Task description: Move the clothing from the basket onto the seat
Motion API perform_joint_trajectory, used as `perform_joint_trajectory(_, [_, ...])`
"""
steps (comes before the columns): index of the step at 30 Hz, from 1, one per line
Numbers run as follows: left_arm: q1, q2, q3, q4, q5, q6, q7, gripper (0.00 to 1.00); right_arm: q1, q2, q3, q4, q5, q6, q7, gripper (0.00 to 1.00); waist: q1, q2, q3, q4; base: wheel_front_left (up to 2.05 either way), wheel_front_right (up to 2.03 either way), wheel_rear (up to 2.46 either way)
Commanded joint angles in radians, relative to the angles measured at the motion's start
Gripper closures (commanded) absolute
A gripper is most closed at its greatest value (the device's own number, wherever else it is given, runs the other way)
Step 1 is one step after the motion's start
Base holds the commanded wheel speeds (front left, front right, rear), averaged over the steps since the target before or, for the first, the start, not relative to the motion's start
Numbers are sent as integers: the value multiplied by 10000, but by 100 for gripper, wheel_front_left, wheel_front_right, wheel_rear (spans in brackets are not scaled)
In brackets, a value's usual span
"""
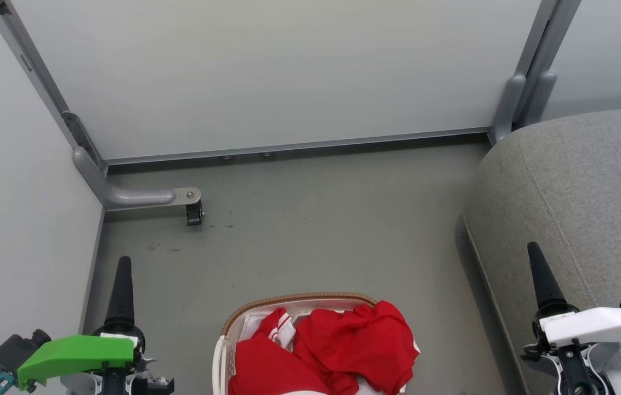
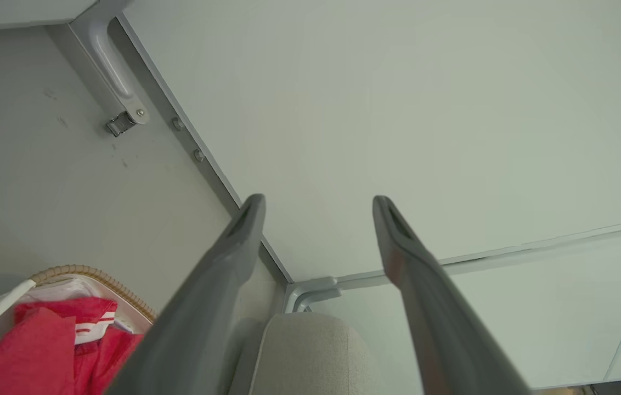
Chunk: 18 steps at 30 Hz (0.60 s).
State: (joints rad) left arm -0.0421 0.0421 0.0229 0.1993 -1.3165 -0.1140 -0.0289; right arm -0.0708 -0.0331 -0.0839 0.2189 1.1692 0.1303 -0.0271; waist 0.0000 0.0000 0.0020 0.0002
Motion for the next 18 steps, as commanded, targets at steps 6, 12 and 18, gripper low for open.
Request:
perform_joint_trajectory(6, [20, 56, -238, -476, 1597, 282, -276, 0, 61, -105, 102, -380, -1441, 4, -296, 0, 0, 0, 4, 20, 0, 0, 0])
perform_joint_trajectory(12, [98, 63, -500, -592, 3008, 513, -477, 0, 115, -113, 315, -638, -2824, 4, -496, 0, 0, 0, 15, 27, 0, 0, 0])
perform_joint_trajectory(18, [155, 67, -736, -704, 4108, 681, -665, 0, 151, -123, 476, -889, -3980, 3, -682, 0, 0, 0, 30, 29, 0, 0, 0])
